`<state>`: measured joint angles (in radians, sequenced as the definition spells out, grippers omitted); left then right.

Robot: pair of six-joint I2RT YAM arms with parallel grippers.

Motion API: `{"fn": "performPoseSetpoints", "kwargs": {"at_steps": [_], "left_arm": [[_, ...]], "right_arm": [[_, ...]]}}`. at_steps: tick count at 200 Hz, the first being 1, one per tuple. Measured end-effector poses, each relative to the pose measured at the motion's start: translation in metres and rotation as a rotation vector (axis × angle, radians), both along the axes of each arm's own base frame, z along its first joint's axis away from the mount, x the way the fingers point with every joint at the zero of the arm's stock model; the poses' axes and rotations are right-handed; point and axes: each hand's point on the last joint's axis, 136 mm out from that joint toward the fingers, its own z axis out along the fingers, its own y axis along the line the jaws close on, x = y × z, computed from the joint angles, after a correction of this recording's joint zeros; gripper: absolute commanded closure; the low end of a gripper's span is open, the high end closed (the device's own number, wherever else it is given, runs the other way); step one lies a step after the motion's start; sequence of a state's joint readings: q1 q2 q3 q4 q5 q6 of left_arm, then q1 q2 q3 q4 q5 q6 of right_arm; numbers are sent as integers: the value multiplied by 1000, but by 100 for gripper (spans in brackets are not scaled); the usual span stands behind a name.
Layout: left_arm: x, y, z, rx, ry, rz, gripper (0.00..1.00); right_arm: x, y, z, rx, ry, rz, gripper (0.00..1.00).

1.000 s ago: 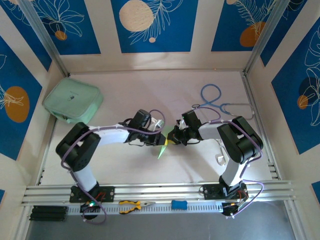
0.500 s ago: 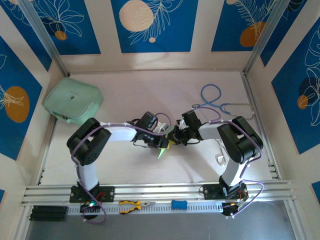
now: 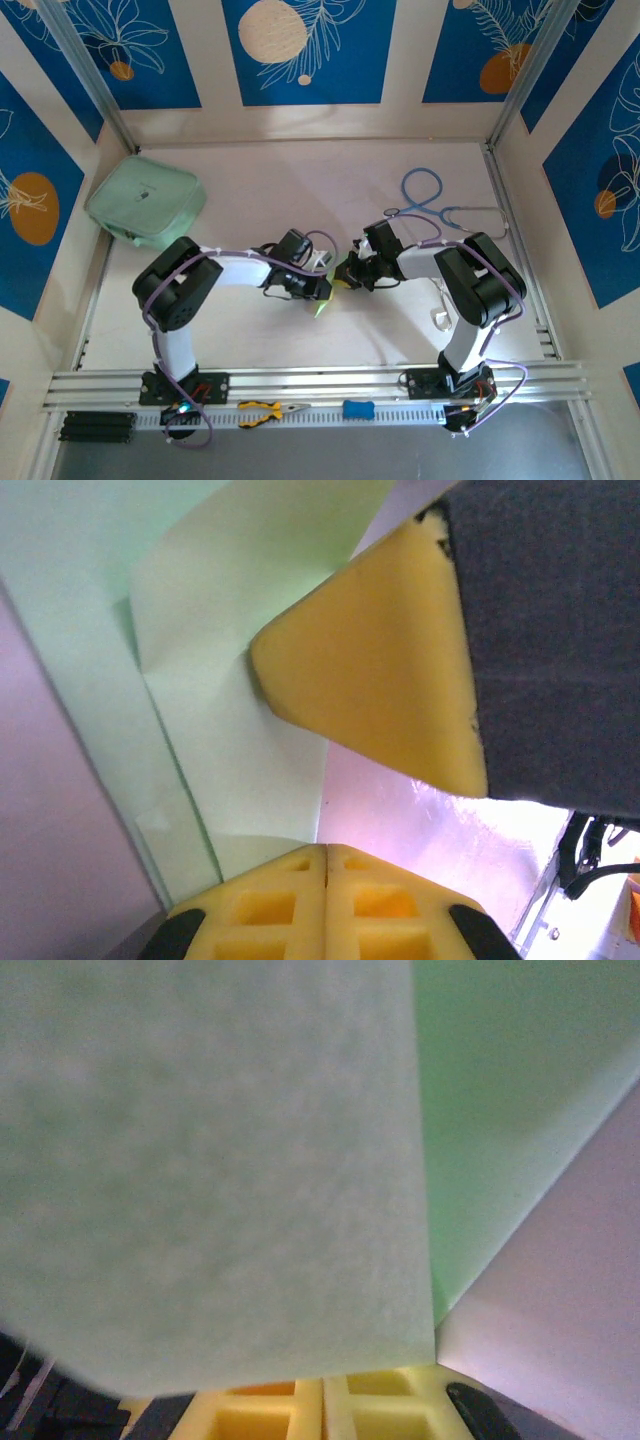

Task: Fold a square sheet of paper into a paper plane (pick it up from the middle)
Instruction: Fold the wing for the fifth time at the center of the table.

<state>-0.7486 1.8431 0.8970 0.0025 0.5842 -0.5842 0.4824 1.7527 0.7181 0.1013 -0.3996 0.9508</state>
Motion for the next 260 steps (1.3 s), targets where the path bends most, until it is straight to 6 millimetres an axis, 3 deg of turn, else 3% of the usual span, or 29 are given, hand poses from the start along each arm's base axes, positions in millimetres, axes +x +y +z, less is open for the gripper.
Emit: {"fn": "performPoseSetpoints", "kwargs": {"at_steps": [83,108,152,183,260], "left_arm": [[-24,32,0,74,-2,-4,97],[-30,37,9,73,-1,-1,97],[-17,24,34,3,-54,19,94],[7,5,42,-25,-75,38,96],[30,-2,16,5,-54,70,97]], "right_arm": [[0,0,0,0,0,0,91],[0,0,0,0,0,0,91],[0,0,0,0,0,0,91],[0,0,0,1,1,-2,91],[0,0,0,2,5,-7,91]]}}
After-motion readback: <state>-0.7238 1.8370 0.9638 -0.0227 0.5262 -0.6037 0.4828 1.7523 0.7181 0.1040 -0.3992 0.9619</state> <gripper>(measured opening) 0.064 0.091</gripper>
